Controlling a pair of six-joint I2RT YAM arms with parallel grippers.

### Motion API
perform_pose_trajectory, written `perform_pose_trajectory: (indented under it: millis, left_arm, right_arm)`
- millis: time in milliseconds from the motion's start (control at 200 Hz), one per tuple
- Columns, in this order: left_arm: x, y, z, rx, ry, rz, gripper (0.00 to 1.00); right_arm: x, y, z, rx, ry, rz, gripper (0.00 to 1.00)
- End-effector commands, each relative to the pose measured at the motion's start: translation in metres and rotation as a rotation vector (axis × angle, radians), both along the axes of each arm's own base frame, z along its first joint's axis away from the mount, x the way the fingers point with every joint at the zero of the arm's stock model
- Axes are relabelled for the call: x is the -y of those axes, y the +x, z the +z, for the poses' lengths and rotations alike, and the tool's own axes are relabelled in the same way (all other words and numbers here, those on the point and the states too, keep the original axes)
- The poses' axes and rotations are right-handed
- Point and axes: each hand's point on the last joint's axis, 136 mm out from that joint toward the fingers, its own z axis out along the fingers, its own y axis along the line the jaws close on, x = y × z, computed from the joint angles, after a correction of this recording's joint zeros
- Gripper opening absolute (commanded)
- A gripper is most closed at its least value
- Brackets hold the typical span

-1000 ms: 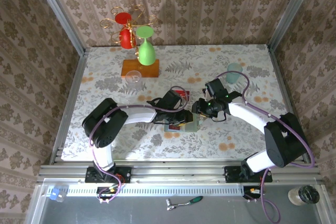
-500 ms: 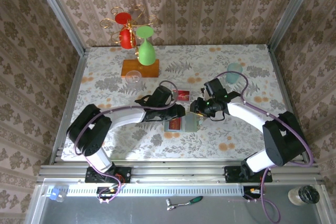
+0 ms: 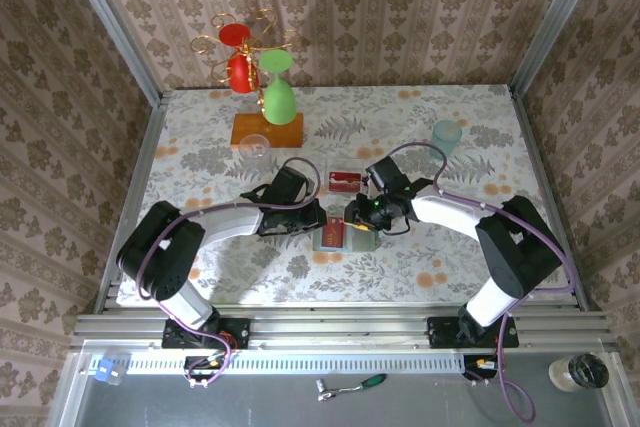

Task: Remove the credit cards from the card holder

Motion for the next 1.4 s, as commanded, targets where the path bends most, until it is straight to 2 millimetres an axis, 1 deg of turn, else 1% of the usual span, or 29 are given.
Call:
perform_pose_trajectory:
  millis: [0,270,520,845,1145,1245,1395]
  left_arm:
    - [-0.006,-0.008,-0.013,-0.031,0.037,-0.029,0.09]
    - [-0.016,-0.018,-0.028,-0.068,0.067,-0.018,0.04]
    - [-0.019,-0.021,-0.032,-0.075,0.069,-0.006,0.03]
    - [-0.021,-0.021,-0.031,-0.067,0.067,0.002,0.03]
    - [-0.02,-0.02,-0.027,-0.06,0.06,0.003,0.05]
    - [-0.019,-0.019,-0.025,-0.056,0.059,0.003,0.05]
    - [-0.019,-0.017,-0.021,-0.046,0.056,0.004,0.07]
  right_arm:
    - [-0.015,0.003,0.004,-0.005,0.033,0.008,0.31]
    - [-0.024,-0.001,-0.004,-0.025,0.039,0.027,0.29]
    - [-0.029,-0.001,-0.011,-0.036,0.046,0.037,0.26]
    - [-0.034,-0.001,-0.019,-0.037,0.054,0.057,0.23]
    - [-0.027,-0.005,-0.034,-0.06,0.006,0.063,0.22]
    - [-0.024,-0.005,-0.035,-0.06,-0.016,0.062,0.22]
    - [-0.018,-0.003,-0.033,-0.04,-0.052,0.059,0.22]
